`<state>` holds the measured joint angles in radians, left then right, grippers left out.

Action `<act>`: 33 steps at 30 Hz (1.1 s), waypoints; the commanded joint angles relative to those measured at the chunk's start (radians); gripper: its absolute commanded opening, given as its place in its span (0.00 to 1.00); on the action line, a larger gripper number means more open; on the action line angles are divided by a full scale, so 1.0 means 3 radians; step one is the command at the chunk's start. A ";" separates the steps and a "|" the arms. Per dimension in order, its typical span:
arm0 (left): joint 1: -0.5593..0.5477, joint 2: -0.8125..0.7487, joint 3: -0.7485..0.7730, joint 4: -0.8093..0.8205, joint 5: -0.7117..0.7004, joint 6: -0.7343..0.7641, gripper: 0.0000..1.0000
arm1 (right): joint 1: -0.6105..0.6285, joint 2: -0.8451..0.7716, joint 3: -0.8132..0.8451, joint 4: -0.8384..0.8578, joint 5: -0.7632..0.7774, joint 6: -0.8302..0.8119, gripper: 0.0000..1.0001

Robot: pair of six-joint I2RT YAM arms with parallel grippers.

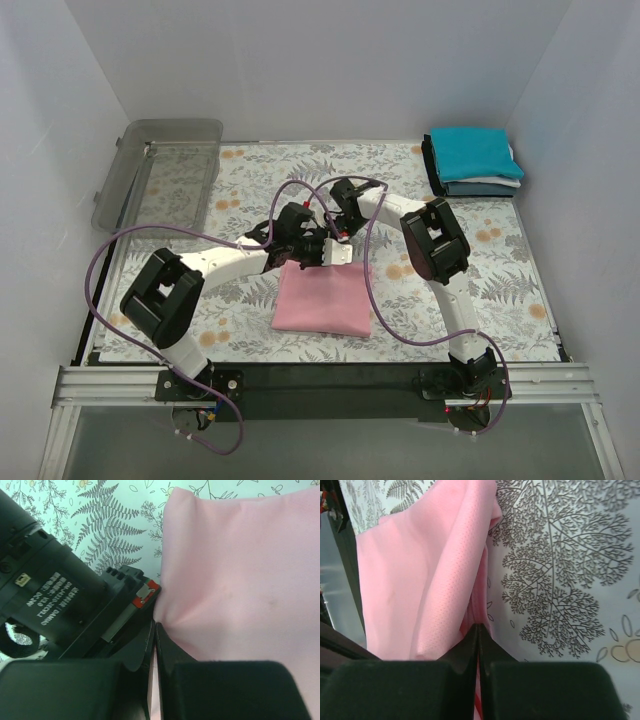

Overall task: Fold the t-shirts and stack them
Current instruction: Fold the tshirt

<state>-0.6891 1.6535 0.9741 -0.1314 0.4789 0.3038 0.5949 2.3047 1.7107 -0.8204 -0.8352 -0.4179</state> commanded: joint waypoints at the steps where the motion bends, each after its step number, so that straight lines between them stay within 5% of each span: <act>1: 0.0017 -0.0030 -0.0066 0.0111 -0.0011 0.0025 0.00 | -0.0014 -0.0058 0.0147 -0.0001 0.0498 -0.0049 0.05; 9: 0.0017 -0.0163 -0.0123 0.0060 -0.0042 0.0010 0.00 | -0.0014 -0.0155 0.0550 -0.0134 0.0739 -0.0069 0.07; 12: 0.0017 -0.0194 -0.0108 -0.0022 -0.0062 -0.0031 0.01 | -0.0035 -0.0191 0.0622 -0.0144 0.0922 -0.0095 0.15; 16: 0.0017 -0.0255 0.0010 -0.0175 -0.0098 -0.0286 0.15 | -0.0173 -0.0263 0.0786 -0.0154 0.1010 -0.0085 0.44; 22: 0.0032 -0.0505 0.0092 -0.0293 -0.0098 -0.0838 0.31 | -0.0469 -0.0452 0.0991 -0.0170 0.0944 -0.0054 0.49; 28: 0.0812 -0.0470 0.0500 -0.0814 0.0478 -0.1742 0.40 | -0.0801 -0.0917 0.0394 -0.0241 0.0515 -0.0054 0.50; 33: 0.1376 0.0097 0.1088 -0.1610 0.1209 -0.1841 0.45 | -0.1006 -0.1198 -0.0316 -0.0236 0.0146 -0.0039 0.59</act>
<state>-0.3389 1.6093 1.2232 -0.4133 0.6609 -0.1677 0.2970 1.9690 1.7081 -0.8646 -0.6823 -0.4252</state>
